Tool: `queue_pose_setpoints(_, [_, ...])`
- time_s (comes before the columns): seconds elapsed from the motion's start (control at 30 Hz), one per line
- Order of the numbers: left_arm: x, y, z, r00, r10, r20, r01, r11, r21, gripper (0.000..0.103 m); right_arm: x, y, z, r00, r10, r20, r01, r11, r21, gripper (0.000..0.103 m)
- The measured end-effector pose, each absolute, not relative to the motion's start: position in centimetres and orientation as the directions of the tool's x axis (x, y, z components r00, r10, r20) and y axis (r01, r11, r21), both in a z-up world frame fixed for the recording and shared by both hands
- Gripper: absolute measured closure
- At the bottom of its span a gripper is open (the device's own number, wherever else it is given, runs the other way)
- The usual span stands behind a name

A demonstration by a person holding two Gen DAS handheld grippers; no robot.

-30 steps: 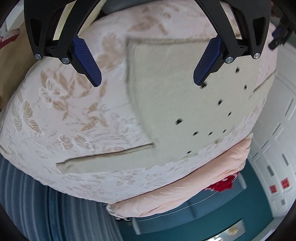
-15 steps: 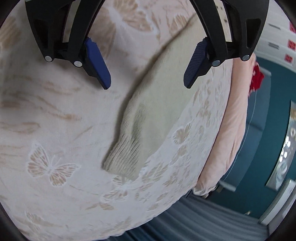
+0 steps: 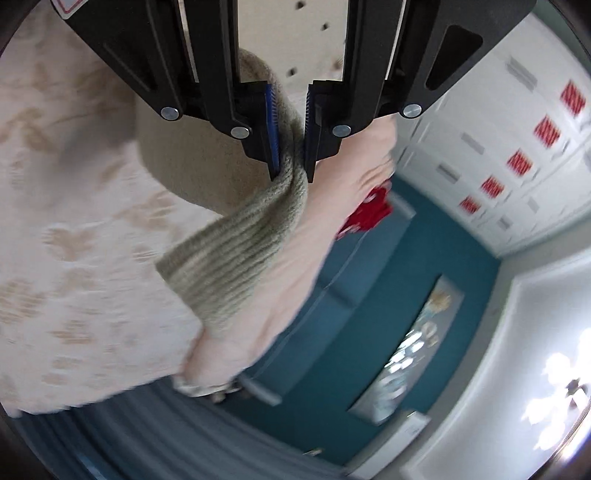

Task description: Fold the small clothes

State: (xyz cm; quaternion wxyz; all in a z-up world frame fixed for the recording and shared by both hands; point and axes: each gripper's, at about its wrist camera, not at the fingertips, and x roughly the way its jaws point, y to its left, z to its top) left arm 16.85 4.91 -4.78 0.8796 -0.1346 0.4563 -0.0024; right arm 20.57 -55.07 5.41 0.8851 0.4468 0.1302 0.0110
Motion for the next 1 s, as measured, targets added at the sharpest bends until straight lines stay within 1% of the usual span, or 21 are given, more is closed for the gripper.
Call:
queue_pose_setpoints(0.03, [17.3,4.9,-4.5,0.593,-0.147,-0.792,-0.115,0.958,-0.263,0.005,22.3,-51.3,6.6,0.951,0.233,-0.204,0.013,0.628,0.778,0.089])
queue_pose_setpoints(0.1, [18.2,4.9,-3.8,0.611,-0.182,-0.770,-0.114,0.943,-0.314,0.005,25.4,-44.0,6.7,0.884,0.414,-0.216,-0.110,0.634,0.765,0.085])
queue_pose_setpoints(0.13, [18.8,5.0,-3.6,0.615,-0.205,-0.762,-0.117,0.931,-0.345,0.005,26.8,-40.5,5.9,0.844,0.478,-0.244,-0.140,0.636,0.759,0.081])
queue_pose_setpoints(0.2, [20.3,5.1,-3.4,0.602,-0.266,-0.753,-0.120,0.902,-0.414,0.005,29.0,-33.9,2.6,0.752,0.560,-0.348,-0.149,0.658,0.738,0.071])
queue_pose_setpoints(0.23, [21.0,5.2,-3.5,0.594,-0.288,-0.751,-0.131,0.886,-0.444,0.005,29.7,-31.5,0.6,0.711,0.572,-0.409,-0.121,0.673,0.730,0.070])
queue_pose_setpoints(0.3, [22.5,5.3,-3.6,0.593,-0.330,-0.735,-0.143,0.855,-0.499,0.005,29.6,-28.9,-2.8,0.666,0.574,-0.476,-0.057,0.675,0.735,0.069])
queue_pose_setpoints(0.37, [24.6,5.3,-3.9,0.583,-0.374,-0.721,-0.151,0.822,-0.549,0.005,27.6,-29.0,-4.9,0.669,0.552,-0.497,0.008,0.663,0.748,0.068])
queue_pose_setpoints(0.43, [27.2,5.0,-4.7,0.564,-0.413,-0.715,-0.164,0.792,-0.588,0.005,24.9,-30.9,-6.0,0.699,0.507,-0.503,0.085,0.640,0.764,0.060])
queue_pose_setpoints(0.47, [28.6,4.7,-5.3,0.554,-0.437,-0.709,-0.165,0.777,-0.608,0.005,23.4,-32.3,-6.9,0.719,0.472,-0.510,0.131,0.628,0.767,0.052])
queue_pose_setpoints(0.5, [30.1,4.3,-6.1,0.538,-0.448,-0.714,-0.177,0.768,-0.615,0.005,22.0,-34.0,-7.2,0.735,0.431,-0.524,0.179,0.621,0.763,0.048])
queue_pose_setpoints(0.63, [35.5,1.8,-9.4,0.477,-0.481,-0.735,-0.229,0.740,-0.633,0.005,19.7,-40.2,-10.3,0.747,0.345,-0.567,0.314,0.569,0.760,0.048])
queue_pose_setpoints(0.67, [36.3,1.3,-10.4,0.467,-0.491,-0.736,-0.250,0.725,-0.642,0.007,19.5,-41.3,-10.8,0.750,0.338,-0.569,0.336,0.546,0.768,0.048])
queue_pose_setpoints(0.7, [36.9,0.8,-11.1,0.459,-0.479,-0.748,-0.285,0.718,-0.635,0.017,19.4,-42.1,-11.4,0.750,0.334,-0.571,0.351,0.531,0.771,0.048])
queue_pose_setpoints(0.73, [37.3,0.4,-11.4,0.461,-0.452,-0.763,-0.313,0.722,-0.617,0.020,19.6,-42.6,-11.8,0.750,0.328,-0.574,0.360,0.525,0.771,0.048])
queue_pose_setpoints(0.8, [38.1,-0.3,-11.1,0.480,-0.428,-0.766,-0.302,0.739,-0.602,0.054,20.5,-42.8,-11.9,0.755,0.311,-0.578,0.371,0.525,0.766,0.049])
queue_pose_setpoints(0.83, [38.8,-0.6,-11.0,0.468,-0.433,-0.770,-0.288,0.749,-0.597,0.079,21.2,-42.9,-11.8,0.758,0.298,-0.580,0.370,0.536,0.759,0.051])
queue_pose_setpoints(0.87, [39.2,-0.6,-10.8,0.468,-0.434,-0.770,-0.279,0.754,-0.595,0.092,21.9,-42.6,-11.5,0.759,0.289,-0.583,0.367,0.550,0.750,0.059])
queue_pose_setpoints(0.9, [39.5,-0.4,-10.0,0.493,-0.431,-0.756,-0.273,0.748,-0.605,0.094,23.0,-42.5,-10.9,0.763,0.284,-0.580,0.357,0.564,0.745,0.094])
queue_pose_setpoints(0.93, [39.5,0.1,-8.8,0.530,-0.438,-0.726,-0.245,0.741,-0.626,0.096,23.6,-42.1,-9.9,0.769,0.281,-0.574,0.344,0.575,0.742,0.095])
queue_pose_setpoints(0.97, [39.6,0.4,-7.2,0.572,-0.451,-0.685,-0.194,0.737,-0.648,0.096,24.0,-42.0,-8.7,0.794,0.272,-0.544,0.319,0.575,0.753,0.095])
queue_pose_setpoints(1.0, [39.5,0.6,-5.3,0.614,-0.454,-0.646,-0.142,0.741,-0.656,0.096,23.9,-42.0,-7.1,0.833,0.266,-0.486,0.267,0.575,0.773,0.095])
